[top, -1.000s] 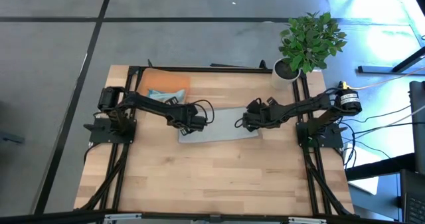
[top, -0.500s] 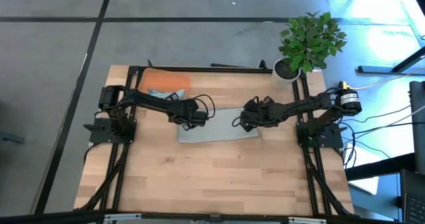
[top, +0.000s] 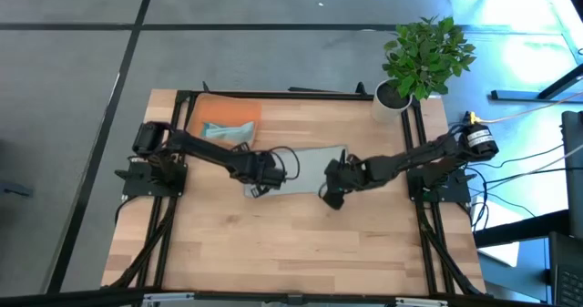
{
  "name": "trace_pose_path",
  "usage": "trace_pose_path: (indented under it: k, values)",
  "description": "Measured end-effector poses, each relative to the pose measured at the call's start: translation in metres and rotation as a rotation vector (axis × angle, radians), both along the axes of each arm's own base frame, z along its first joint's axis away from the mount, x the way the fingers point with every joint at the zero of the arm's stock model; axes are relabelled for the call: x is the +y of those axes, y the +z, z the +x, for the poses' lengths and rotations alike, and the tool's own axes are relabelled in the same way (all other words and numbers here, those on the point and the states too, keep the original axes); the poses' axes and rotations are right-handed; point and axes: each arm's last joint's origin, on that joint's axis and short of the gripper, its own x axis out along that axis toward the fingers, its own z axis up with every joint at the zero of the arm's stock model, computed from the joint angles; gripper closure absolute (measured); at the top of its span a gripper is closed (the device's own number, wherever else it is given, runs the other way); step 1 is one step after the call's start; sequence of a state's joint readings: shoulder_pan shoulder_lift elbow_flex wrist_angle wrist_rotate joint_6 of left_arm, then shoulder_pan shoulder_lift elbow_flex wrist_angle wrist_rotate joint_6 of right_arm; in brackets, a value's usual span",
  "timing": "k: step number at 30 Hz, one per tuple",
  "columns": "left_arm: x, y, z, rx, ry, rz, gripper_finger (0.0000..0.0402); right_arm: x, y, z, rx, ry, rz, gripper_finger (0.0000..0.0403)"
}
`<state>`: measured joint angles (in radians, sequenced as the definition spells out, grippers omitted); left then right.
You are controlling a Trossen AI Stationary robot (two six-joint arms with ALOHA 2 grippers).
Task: Roll microfiber towels into tight, uniform cylinder then place into a basket
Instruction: Fold the gray microfiber cloth
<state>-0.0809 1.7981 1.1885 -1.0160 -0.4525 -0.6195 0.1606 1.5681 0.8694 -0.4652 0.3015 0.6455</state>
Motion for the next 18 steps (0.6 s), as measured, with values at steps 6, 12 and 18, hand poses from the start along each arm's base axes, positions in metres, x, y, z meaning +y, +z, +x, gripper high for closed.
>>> trace_pose_path:
  k: [6,12,18]
  values:
    - [-0.019,-0.024,-0.008,-0.069,-0.008,-0.009,0.0336,0.014,-0.007,-0.004,-0.031,0.049,0.037,0.0185]
    - [-0.024,-0.043,-0.016,-0.119,0.001,-0.023,0.0336,0.014,-0.023,-0.013,-0.031,0.025,0.059,0.0185]
    - [-0.026,-0.049,-0.022,-0.145,0.056,-0.044,0.0336,0.008,-0.035,-0.023,0.008,0.001,0.053,0.0185]
